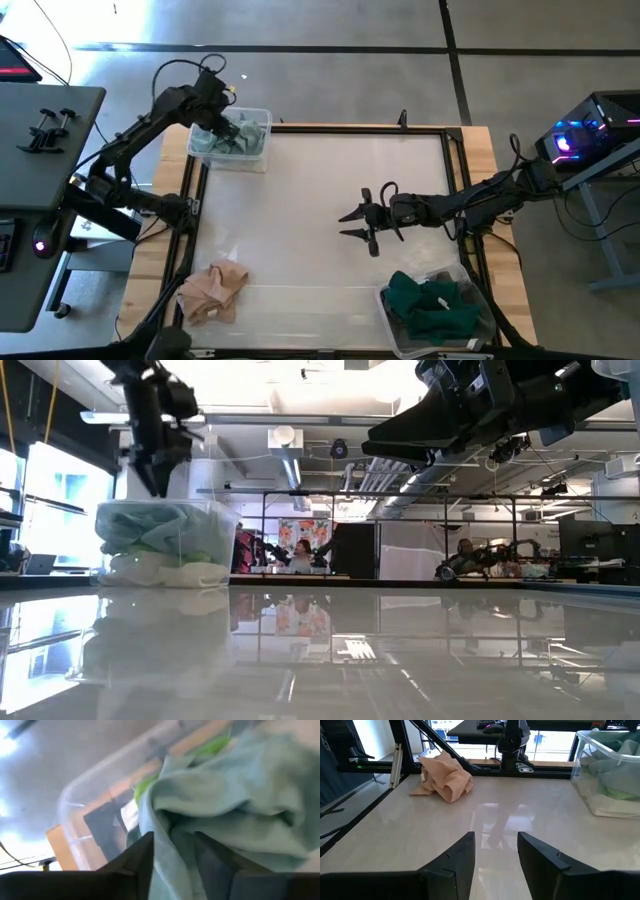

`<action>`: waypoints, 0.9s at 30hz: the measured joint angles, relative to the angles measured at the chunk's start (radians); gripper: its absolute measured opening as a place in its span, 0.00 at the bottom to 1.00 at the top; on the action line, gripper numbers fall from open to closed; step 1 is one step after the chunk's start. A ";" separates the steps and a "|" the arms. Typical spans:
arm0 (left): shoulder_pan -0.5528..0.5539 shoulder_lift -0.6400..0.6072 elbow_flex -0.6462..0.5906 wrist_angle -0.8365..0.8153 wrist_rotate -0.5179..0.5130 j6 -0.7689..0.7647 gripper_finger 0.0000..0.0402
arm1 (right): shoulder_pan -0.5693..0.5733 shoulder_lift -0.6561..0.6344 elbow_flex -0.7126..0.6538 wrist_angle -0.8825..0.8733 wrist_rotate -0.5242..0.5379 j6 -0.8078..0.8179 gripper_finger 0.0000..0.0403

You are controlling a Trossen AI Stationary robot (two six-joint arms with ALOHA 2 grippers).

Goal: Sort towels by color in basket
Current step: Put the light blue towel into the top transparent bin, then put the light orange towel into the top transparent bin

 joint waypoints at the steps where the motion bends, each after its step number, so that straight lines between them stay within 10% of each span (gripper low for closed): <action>1: 0.008 0.013 -0.012 0.005 0.005 0.018 0.28 | 0.000 0.000 0.000 0.001 0.000 0.000 0.36; 9: 0.015 0.139 -0.119 0.205 0.076 0.059 0.01 | 0.000 0.000 0.000 0.003 0.051 0.002 0.36; 17: 0.013 0.235 -0.134 0.208 0.087 0.099 0.04 | 0.000 0.000 0.000 0.003 0.051 0.026 0.36; 27: -0.003 0.073 -0.038 0.068 0.085 0.042 0.26 | 0.000 0.000 0.000 0.003 0.051 0.021 0.36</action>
